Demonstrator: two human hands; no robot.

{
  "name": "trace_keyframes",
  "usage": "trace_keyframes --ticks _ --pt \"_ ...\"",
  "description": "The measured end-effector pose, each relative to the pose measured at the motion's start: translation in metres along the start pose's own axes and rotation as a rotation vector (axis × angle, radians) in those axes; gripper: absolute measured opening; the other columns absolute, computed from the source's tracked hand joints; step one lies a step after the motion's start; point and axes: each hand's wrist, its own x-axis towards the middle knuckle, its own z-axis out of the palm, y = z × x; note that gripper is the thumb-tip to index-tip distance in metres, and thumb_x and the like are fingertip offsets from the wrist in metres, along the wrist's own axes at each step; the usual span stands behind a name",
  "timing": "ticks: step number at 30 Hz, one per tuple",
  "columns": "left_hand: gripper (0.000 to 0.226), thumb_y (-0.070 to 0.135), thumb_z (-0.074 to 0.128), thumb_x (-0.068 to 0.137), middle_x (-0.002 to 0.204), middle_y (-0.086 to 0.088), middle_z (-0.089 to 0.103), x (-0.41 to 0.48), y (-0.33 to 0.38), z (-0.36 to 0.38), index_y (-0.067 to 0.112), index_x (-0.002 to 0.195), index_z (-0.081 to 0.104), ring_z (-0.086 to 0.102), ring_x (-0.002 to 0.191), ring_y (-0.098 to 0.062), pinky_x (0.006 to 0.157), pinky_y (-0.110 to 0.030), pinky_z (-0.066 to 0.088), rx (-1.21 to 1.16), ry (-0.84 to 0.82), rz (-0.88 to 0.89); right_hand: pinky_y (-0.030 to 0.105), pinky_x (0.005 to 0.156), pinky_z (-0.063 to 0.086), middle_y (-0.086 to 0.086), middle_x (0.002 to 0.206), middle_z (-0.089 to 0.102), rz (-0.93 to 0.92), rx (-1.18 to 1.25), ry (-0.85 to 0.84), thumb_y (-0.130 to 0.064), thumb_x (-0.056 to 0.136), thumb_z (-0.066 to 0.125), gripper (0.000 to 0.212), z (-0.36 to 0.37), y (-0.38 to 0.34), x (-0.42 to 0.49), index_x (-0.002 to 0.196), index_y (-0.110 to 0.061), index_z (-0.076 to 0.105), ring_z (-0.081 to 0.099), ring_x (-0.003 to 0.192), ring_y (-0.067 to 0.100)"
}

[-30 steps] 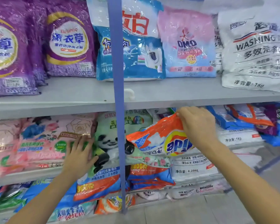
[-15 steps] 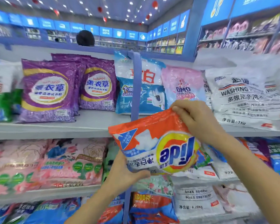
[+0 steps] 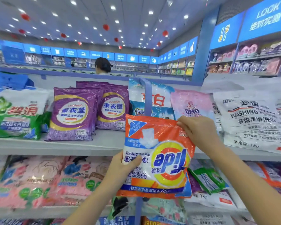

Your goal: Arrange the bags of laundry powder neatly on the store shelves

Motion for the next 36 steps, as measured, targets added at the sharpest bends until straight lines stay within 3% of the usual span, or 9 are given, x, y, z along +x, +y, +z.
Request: trace_keyframes --ticks 3,6,10,15,19,25,29,32,36 --pt "0.015 0.005 0.065 0.083 0.067 0.015 0.072 0.007 0.017 -0.005 0.021 0.084 0.066 0.066 0.062 0.002 0.055 -0.011 0.047 0.114 -0.036 0.079 0.03 0.049 0.042 -0.002 0.058 0.064 0.181 0.124 -0.045 -0.047 0.086 0.033 0.042 0.0 -0.002 -0.009 0.077 -0.019 0.063 0.062 0.054 0.025" --pt "0.014 0.018 0.075 0.076 0.072 0.015 0.072 0.022 0.046 -0.013 0.025 0.084 0.066 0.063 0.064 0.003 0.06 -0.012 0.047 0.343 -0.128 0.205 0.028 0.076 0.048 -0.019 0.087 0.068 0.395 0.648 -0.206 -0.06 0.073 0.045 0.028 -0.012 -0.005 -0.014 0.092 -0.044 0.059 0.063 0.085 0.004" --pt "0.045 0.053 0.072 0.06 0.08 0.0 0.069 0.047 0.088 -0.014 0.019 0.088 0.065 0.064 0.073 -0.012 0.065 -0.03 0.047 0.868 -0.28 0.31 0.018 0.092 0.042 -0.022 0.116 0.06 0.303 1.035 -0.314 -0.052 0.062 0.068 0.055 -0.034 -0.025 0.002 0.113 -0.052 0.045 0.057 0.108 -0.001" --pt "0.035 0.04 0.077 0.07 0.077 -0.001 0.066 0.061 0.125 0.0 0.012 0.085 0.062 0.06 0.071 -0.014 0.063 -0.031 0.045 1.234 -0.433 0.317 0.024 0.088 0.041 -0.022 0.118 0.057 0.151 0.489 -0.361 -0.051 0.057 0.079 0.069 -0.062 -0.05 0.042 0.118 -0.038 0.049 0.055 0.109 0.002" --pt "0.039 0.046 0.08 0.063 0.064 0.005 0.055 0.066 0.132 0.007 0.018 0.08 0.057 0.052 0.058 -0.003 0.056 -0.023 0.043 1.358 -0.524 0.368 0.03 0.077 0.045 -0.012 0.108 0.063 -0.043 0.087 -0.648 -0.065 0.065 0.064 0.067 -0.059 -0.07 0.055 0.121 -0.031 0.052 0.059 0.102 0.014" --pt "0.08 0.063 0.074 0.057 0.078 0.011 0.053 0.062 0.133 -0.011 0.022 0.117 0.04 0.049 0.08 -0.017 0.064 -0.029 0.034 1.62 -0.284 0.457 0.035 0.059 0.038 -0.005 0.06 0.048 0.015 0.461 -0.695 -0.039 0.08 0.069 0.02 -0.037 -0.078 0.063 0.07 -0.023 0.063 0.044 0.056 0.008" --pt "0.082 0.067 0.063 0.055 0.107 0.011 0.061 0.04 0.094 -0.055 0.027 0.123 0.042 0.057 0.097 -0.005 0.088 -0.022 0.037 0.936 0.156 0.702 0.032 0.055 0.035 0.001 0.054 0.051 0.036 0.593 -0.618 -0.033 0.083 0.066 0.031 -0.024 -0.078 0.058 0.058 -0.021 0.055 0.043 0.047 0.007" --pt "0.07 0.058 0.068 0.056 0.11 0.008 0.06 0.019 0.035 -0.069 0.033 0.116 0.042 0.059 0.097 -0.001 0.09 -0.023 0.045 0.323 0.2 0.434 0.029 0.051 0.035 0.015 0.06 0.06 0.116 0.799 -0.56 -0.024 0.085 0.066 0.025 -0.021 -0.069 0.058 0.071 -0.003 0.066 0.046 0.05 0.009" --pt "0.096 0.081 0.069 0.04 0.122 0.007 0.058 0.018 -0.02 -0.061 0.034 0.12 0.042 0.059 0.106 0.002 0.098 -0.027 0.045 0.139 0.057 0.098 0.039 0.053 0.044 0.021 0.073 0.068 0.114 0.988 -0.527 -0.019 0.084 0.066 0.024 -0.028 -0.066 0.066 0.082 0.005 0.068 0.055 0.054 0.021"
